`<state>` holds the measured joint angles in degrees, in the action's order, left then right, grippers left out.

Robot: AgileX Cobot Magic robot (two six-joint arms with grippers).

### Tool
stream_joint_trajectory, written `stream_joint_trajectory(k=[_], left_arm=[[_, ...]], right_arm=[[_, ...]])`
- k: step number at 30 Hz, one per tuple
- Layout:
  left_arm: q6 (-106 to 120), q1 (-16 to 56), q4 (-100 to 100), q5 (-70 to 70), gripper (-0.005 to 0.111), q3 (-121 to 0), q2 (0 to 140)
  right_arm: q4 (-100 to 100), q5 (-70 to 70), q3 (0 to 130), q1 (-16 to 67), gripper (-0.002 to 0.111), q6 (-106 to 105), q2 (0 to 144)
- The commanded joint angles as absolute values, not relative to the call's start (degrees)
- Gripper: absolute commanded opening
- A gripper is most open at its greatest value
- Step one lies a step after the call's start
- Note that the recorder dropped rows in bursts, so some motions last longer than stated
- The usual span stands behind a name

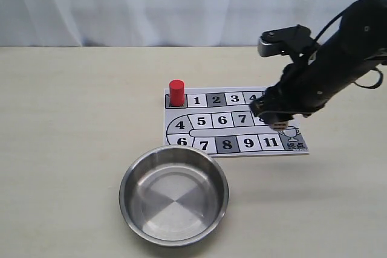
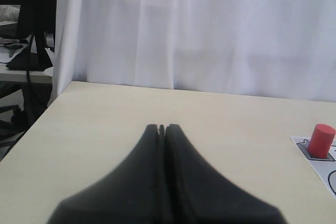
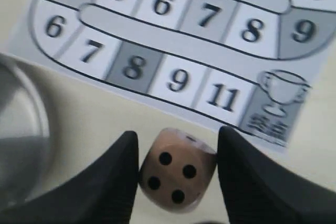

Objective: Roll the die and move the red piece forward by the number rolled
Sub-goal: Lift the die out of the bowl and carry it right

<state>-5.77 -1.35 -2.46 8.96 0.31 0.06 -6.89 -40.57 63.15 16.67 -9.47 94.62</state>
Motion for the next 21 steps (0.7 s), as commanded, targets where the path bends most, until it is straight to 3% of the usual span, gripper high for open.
stream_joint_trajectory(k=[1,13,18,21], left_arm=[[-5.8,-1.4,-2.5,8.2,0.0,0.0,0.0],[-5.8,-1.4,-2.5,8.2,0.0,0.0,0.0],[-5.8,-1.4,-2.5,8.2,0.0,0.0,0.0],[-5.8,-1.4,-2.5,8.2,0.0,0.0,0.0]], right_arm=[[3.9,-45.1,63.3,10.6,0.004,-4.5,94.1],[27.9,-47.7,63.2,-4.4,0.004,17.7,94.2],[25.3,-44.9,63.2,-5.3,0.004,17.0,95.0],[11.7,-42.7,63.2,-5.2,0.008,5.5,95.8]])
